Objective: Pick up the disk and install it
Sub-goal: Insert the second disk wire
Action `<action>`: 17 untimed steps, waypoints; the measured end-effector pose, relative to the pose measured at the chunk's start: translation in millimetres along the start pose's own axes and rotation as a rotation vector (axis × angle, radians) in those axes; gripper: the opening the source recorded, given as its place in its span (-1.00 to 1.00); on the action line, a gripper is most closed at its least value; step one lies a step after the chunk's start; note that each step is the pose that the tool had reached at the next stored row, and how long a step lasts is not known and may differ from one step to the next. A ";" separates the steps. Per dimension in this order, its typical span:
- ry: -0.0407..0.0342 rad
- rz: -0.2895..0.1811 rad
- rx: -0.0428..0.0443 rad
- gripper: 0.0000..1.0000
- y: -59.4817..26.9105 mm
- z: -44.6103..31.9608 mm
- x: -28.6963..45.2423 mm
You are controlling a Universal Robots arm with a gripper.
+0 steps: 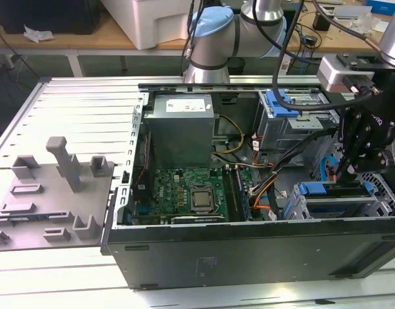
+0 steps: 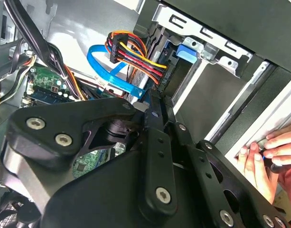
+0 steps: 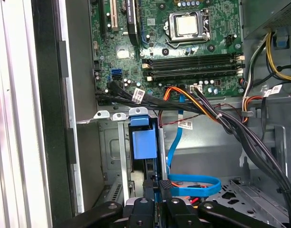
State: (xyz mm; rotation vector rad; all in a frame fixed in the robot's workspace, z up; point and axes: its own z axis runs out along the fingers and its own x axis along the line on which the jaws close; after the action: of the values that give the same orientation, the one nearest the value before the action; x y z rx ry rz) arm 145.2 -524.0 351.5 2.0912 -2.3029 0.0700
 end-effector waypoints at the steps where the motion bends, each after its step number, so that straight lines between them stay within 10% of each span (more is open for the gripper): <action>1: 0.0001 0.000 0.0000 -0.68 0.0 0.2 0.0; 17: 0.0000 0.000 0.0000 -0.68 0.1 5.0 -0.2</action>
State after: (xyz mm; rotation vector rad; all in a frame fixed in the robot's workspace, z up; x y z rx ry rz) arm 145.2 -524.0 346.4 2.0914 -2.3027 0.0701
